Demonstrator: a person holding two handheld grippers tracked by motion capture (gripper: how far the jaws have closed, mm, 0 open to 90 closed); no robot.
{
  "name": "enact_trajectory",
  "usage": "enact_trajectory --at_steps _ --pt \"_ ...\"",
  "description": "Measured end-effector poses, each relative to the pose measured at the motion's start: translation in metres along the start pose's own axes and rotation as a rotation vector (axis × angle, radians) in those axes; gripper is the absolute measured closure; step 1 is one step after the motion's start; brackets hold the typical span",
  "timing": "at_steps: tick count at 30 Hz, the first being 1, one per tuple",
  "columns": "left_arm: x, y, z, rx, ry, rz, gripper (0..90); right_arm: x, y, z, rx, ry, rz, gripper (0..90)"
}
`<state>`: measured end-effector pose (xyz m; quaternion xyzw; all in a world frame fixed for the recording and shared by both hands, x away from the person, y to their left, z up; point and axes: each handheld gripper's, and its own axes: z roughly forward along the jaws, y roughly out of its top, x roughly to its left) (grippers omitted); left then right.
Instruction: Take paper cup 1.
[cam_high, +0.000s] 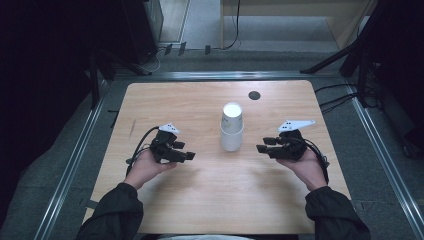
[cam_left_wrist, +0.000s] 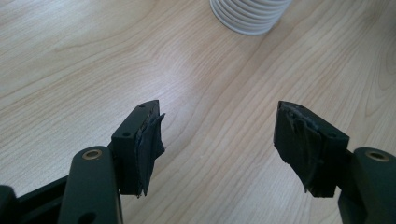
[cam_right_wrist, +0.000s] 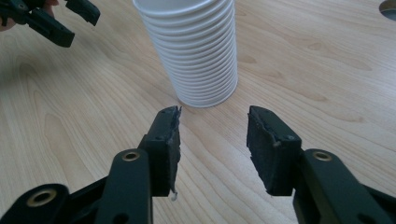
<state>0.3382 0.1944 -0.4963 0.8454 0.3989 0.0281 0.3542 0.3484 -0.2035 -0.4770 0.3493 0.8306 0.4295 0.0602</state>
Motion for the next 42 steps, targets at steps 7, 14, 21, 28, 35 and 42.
enact_trajectory --at_steps 7,14,21,28,35,42 --pt "-0.001 -0.001 -0.010 -0.049 -0.009 0.062 34.0 -0.003 -0.004 0.003 0.031 0.011 0.028 58.6" --pt "0.004 -0.003 -0.010 -0.032 0.006 0.035 34.9 0.000 -0.009 0.001 0.010 0.002 -0.017 59.9" --pt "0.004 0.002 -0.005 -0.029 -0.027 0.049 34.8 -0.001 -0.011 -0.002 0.042 0.003 -0.036 50.8" --pt "0.002 0.003 -0.004 -0.025 -0.043 0.053 34.0 0.000 -0.010 -0.004 0.040 -0.001 -0.049 48.2" --pt "0.001 0.002 -0.005 -0.025 -0.048 0.044 33.1 -0.007 -0.001 -0.002 0.063 0.039 0.028 40.5" --pt "0.007 -0.002 -0.018 -0.044 -0.040 0.016 32.7 -0.001 0.019 -0.011 0.009 0.079 -0.068 40.0"
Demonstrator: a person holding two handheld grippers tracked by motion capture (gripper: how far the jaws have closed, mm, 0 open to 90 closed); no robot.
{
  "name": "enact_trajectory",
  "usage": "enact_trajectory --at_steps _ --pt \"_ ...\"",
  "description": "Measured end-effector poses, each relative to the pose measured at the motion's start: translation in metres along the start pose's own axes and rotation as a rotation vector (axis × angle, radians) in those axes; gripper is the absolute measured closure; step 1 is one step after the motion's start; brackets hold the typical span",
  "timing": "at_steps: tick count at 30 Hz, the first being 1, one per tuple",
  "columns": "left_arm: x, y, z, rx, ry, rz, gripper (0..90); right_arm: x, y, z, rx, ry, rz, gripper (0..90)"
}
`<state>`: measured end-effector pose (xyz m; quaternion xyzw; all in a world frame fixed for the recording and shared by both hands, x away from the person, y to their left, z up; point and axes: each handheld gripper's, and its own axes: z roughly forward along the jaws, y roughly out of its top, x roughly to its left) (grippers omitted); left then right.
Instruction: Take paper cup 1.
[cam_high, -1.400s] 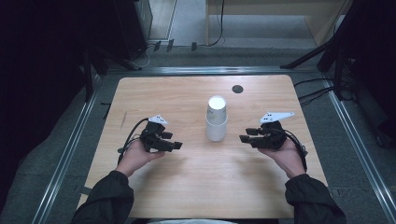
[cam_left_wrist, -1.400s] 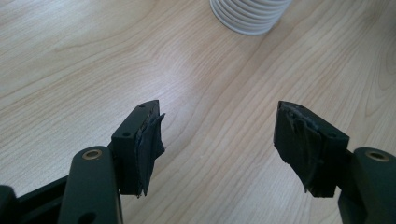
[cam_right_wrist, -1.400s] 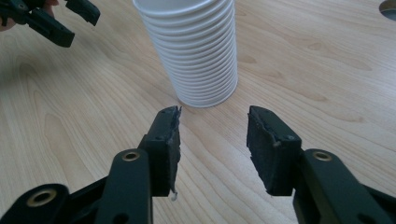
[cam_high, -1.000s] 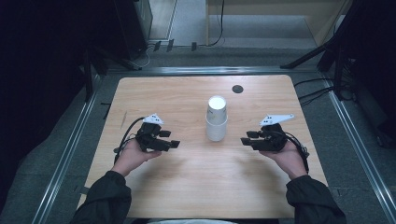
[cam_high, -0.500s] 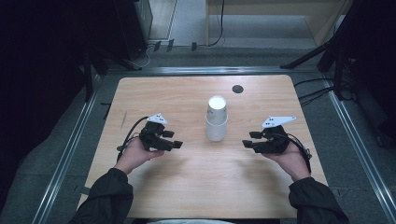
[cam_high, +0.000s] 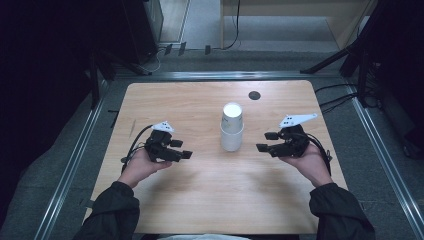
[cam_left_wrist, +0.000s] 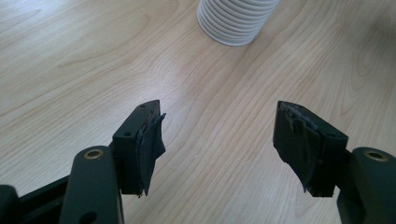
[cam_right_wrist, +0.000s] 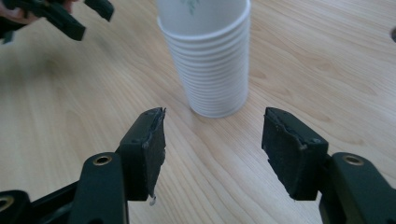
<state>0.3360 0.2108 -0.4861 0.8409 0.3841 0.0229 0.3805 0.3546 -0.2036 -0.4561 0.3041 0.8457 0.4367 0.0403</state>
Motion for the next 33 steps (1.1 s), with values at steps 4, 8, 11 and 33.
enact_trajectory --at_steps 4,8,11,33 --pt "0.004 0.000 -0.001 0.002 -0.007 -0.033 32.7 0.000 0.011 0.001 0.016 0.037 -0.024 40.2" --pt "0.003 0.001 0.001 0.000 -0.010 -0.041 30.8 0.001 0.027 0.000 0.046 0.026 -0.081 39.0" --pt "0.002 0.001 0.001 0.000 -0.009 -0.040 30.0 0.001 0.033 0.000 0.066 0.020 -0.100 37.8" --pt "-0.007 0.005 0.009 0.018 -0.054 -0.012 24.6 0.002 0.103 0.015 0.262 0.035 -0.212 29.8"
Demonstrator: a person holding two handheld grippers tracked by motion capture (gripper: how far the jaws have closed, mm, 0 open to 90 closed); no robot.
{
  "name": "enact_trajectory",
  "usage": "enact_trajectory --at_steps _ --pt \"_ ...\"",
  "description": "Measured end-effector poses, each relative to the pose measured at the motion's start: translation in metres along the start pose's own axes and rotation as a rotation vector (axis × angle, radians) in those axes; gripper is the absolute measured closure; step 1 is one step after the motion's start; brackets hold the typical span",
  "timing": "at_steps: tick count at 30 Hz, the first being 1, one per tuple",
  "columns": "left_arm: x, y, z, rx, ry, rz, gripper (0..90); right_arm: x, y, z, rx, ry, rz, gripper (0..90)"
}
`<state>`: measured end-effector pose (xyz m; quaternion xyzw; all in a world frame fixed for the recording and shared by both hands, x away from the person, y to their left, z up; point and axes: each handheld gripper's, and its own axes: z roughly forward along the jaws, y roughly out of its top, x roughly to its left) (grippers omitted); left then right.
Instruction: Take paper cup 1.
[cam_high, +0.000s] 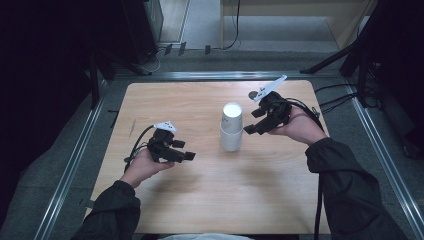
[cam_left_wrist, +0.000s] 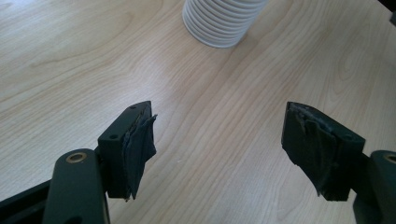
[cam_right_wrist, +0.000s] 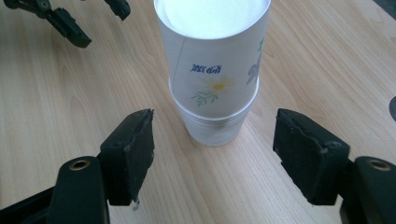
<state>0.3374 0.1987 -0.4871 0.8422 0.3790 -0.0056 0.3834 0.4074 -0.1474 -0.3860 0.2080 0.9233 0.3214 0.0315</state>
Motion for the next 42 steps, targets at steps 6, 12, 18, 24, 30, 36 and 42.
enact_trajectory --at_steps 6,12,18,24,30,36,42 --pt "-0.001 -0.001 -0.002 0.000 -0.002 -0.004 20.2 -0.003 0.011 0.001 0.013 0.020 -0.027 27.4" --pt "0.001 -0.002 -0.003 -0.004 -0.002 -0.011 20.8 -0.005 0.028 0.010 0.045 0.020 -0.052 25.0" --pt "0.002 -0.004 -0.004 0.004 0.012 -0.024 17.8 -0.005 0.040 0.019 0.051 0.021 -0.073 23.5" --pt "0.004 -0.006 -0.008 -0.011 0.003 -0.052 16.4 -0.002 0.051 0.030 0.067 0.027 -0.106 22.7" --pt "0.001 -0.010 -0.010 -0.002 0.008 -0.037 17.3 -0.002 0.055 0.033 0.075 0.024 -0.119 26.0" --pt "0.002 -0.014 -0.014 -0.020 0.011 -0.059 17.2 -0.003 0.057 0.030 0.083 0.031 -0.130 33.7" --pt "0.001 -0.020 -0.018 -0.026 0.022 -0.065 17.2 -0.004 0.059 0.030 0.092 0.032 -0.120 34.0"
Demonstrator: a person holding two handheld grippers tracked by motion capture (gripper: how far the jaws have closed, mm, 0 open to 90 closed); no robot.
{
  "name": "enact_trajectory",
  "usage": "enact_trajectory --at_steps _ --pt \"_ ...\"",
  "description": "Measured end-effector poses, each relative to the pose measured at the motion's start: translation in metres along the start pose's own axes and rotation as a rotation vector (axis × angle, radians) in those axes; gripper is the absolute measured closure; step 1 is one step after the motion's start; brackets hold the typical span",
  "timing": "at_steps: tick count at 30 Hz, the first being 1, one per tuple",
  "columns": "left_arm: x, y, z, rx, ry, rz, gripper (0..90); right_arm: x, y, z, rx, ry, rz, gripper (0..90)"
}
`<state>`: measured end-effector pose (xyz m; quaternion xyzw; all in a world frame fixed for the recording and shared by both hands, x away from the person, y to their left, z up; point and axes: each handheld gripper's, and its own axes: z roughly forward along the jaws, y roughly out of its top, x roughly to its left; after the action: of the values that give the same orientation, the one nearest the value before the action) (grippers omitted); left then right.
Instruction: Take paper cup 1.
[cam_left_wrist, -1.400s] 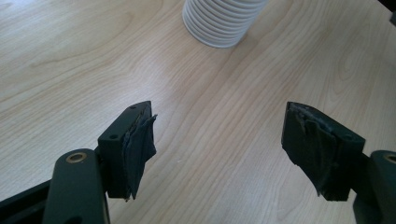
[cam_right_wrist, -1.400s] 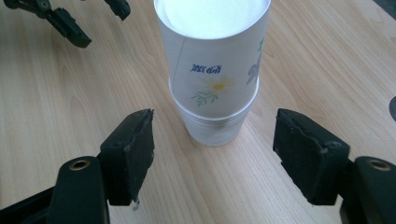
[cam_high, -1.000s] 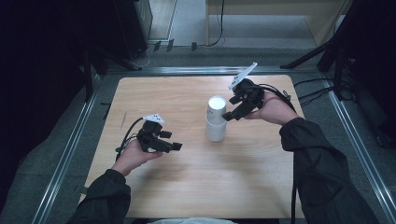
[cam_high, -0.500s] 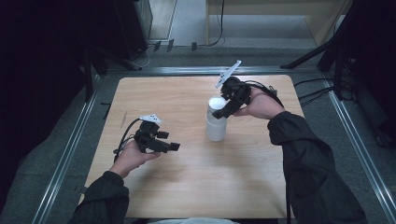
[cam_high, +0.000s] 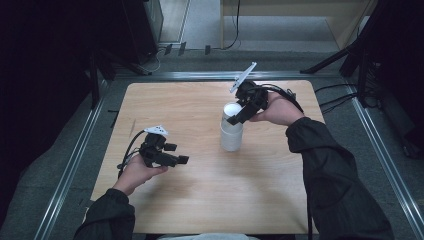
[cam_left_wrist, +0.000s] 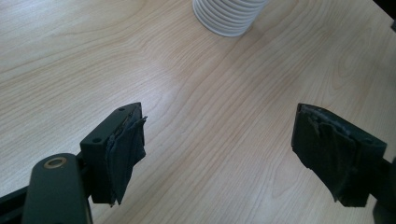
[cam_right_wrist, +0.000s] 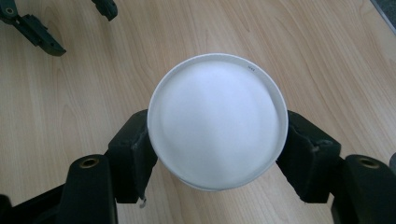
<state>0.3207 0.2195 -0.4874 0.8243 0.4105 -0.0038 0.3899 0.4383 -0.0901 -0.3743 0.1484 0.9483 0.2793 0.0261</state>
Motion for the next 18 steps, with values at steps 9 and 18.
enact_trajectory --at_steps 9,18 --pt "0.000 -0.003 -0.003 -0.005 -0.018 -0.003 19.2 0.001 0.003 -0.004 0.011 0.001 0.005 34.3" --pt "-0.001 -0.002 -0.001 -0.001 -0.029 -0.002 22.9 0.005 0.009 -0.011 0.030 -0.015 0.014 34.6"
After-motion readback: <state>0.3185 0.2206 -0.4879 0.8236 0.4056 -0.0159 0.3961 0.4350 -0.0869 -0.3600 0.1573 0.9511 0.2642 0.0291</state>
